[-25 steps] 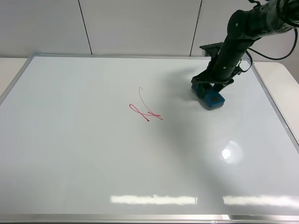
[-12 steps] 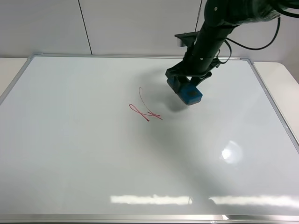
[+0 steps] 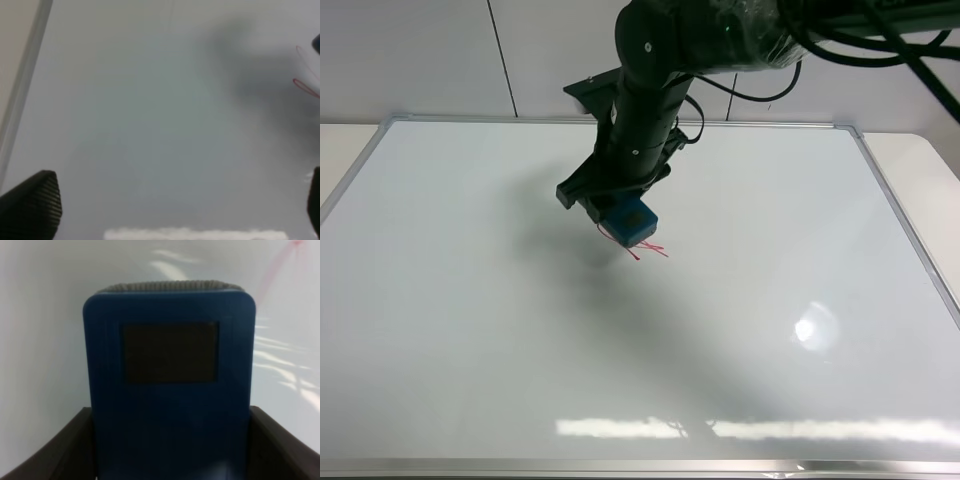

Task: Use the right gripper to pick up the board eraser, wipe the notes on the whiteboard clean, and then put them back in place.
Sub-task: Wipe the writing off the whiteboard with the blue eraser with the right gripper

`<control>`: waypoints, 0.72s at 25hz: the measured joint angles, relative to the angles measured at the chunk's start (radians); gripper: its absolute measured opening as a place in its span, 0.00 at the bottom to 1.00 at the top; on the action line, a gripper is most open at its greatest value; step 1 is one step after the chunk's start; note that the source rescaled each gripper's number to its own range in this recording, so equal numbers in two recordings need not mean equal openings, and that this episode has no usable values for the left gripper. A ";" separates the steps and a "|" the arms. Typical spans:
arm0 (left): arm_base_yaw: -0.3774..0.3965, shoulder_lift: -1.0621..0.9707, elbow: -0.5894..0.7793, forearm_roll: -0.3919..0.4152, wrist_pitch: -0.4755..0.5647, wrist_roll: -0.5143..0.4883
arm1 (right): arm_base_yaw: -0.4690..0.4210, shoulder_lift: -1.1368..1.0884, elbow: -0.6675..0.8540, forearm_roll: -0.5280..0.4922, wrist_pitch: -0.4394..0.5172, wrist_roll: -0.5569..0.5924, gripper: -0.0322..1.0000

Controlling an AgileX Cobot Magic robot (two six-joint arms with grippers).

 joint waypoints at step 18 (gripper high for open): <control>0.000 0.000 0.000 0.000 0.000 0.000 | 0.066 0.146 0.000 -0.035 -0.050 0.085 0.06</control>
